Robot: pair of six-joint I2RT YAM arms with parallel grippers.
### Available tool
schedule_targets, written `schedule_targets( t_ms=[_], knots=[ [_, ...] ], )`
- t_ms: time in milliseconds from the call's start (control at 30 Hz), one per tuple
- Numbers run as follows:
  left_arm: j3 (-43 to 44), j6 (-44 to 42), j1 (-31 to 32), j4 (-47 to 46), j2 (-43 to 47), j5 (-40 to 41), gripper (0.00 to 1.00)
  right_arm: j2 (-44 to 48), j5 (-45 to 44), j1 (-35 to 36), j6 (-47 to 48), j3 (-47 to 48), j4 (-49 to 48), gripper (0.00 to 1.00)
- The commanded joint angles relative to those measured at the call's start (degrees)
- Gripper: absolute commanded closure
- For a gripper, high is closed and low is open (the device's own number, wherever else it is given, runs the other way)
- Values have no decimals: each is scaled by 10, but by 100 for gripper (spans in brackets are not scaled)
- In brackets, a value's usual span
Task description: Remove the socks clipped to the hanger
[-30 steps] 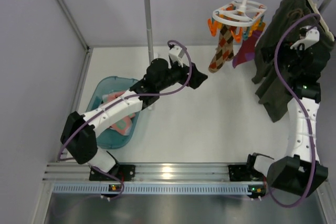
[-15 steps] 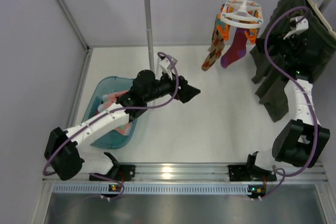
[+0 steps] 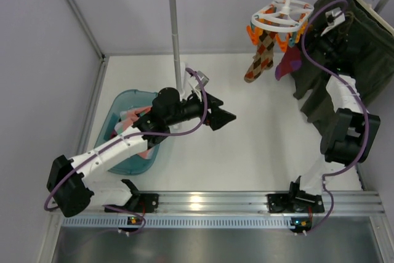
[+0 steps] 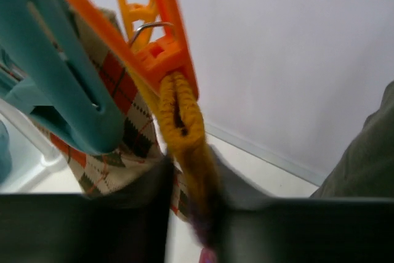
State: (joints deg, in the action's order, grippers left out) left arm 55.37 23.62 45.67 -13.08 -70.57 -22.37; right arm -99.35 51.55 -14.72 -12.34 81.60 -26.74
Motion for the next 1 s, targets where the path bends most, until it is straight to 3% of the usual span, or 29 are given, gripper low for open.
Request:
schedule_targets(
  t_ms=[0,133,300,400,600,800,967],
  knots=[
    [-1,-16,2,-32,20,-12,1,4,32,14,-17,13,-99,95],
    [4,-4,5,-32,23,-17,1,68,-16,13,-5,-47,-114,100],
    [25,10,29,-31,27,-28,1,164,-123,13,40,-105,-49,100],
    [39,6,88,-28,35,-10,1,235,-202,12,54,-145,-2,100],
    [97,-1,188,42,34,98,1,364,-316,13,41,-216,56,100],
    [149,42,198,111,33,211,1,490,-376,14,27,-267,148,100],
    [213,38,201,157,5,246,1,566,-389,27,19,-314,215,100]
  ],
)
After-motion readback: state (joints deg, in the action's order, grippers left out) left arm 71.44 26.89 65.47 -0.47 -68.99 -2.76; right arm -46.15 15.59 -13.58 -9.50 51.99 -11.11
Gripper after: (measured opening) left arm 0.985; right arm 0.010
